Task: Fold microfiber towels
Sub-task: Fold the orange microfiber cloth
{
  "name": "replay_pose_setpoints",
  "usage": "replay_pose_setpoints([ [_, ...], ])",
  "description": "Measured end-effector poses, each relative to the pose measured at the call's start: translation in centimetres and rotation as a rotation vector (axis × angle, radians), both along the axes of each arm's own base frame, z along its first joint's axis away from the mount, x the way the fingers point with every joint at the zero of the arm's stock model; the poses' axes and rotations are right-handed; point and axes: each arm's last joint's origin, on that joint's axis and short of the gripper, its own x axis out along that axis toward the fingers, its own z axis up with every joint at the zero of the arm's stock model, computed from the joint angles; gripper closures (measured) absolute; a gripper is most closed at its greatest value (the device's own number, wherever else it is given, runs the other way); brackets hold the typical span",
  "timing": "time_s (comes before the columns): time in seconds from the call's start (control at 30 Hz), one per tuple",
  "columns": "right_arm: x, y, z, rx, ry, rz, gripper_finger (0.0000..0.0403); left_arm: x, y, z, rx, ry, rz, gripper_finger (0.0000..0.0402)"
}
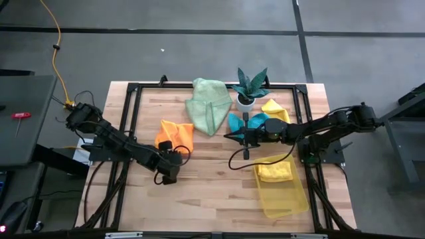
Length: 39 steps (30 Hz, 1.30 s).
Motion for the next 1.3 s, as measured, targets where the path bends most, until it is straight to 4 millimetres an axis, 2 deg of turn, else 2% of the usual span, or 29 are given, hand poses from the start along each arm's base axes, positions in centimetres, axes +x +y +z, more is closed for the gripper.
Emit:
replay_pose_setpoints([
  [0.2, 0.0, 0.0, 0.0, 0.000, 0.000, 0.000, 0.0403, 0.1, 0.1, -0.7, -0.012, 0.040, 0.001, 0.0269],
  [0.5, 0.0, 0.0, 0.0, 0.000, 0.000, 0.000, 0.0403, 0.3, 0.1, -1.3, 0.013, 0.055, 0.010, 0.0281],
  [0.6, 0.0, 0.0, 0.0, 0.000, 0.000, 0.000, 0.0403, 0.3, 0.0, -1.4, 0.003, 0.060, 0.010, 0.0314],
  [0.73, 0.0, 0.0, 0.0, 0.000, 0.000, 0.000, 0.0403, 0.4, 0.0, -1.4, 0.011, 0.054, 0.011, 0.0387],
  [0.9, 0.0, 0.0, 0.0, 0.000, 0.000, 0.000, 0.0403, 0.2, 0.3, -0.8, 0.070, 0.075, 0.004, 0.0398],
  [0.97, 0.0, 0.0, 0.0, 0.000, 0.000, 0.000, 0.0403, 0.2, 0.4, 0.8, 0.099, 0.084, -0.003, 0.0399],
  [1.1, 0.0, 0.0, 0.0, 0.011, 0.002, -0.001, 0.0403, 0.4, 0.6, 5.4, 0.206, 0.053, -0.030, 0.0401],
  [1.3, 0.0, 0.0, 0.0, 0.018, 0.007, -0.001, 0.0403, 0.8, 2.1, 13.7, 0.353, -0.207, -0.021, 0.0401],
])
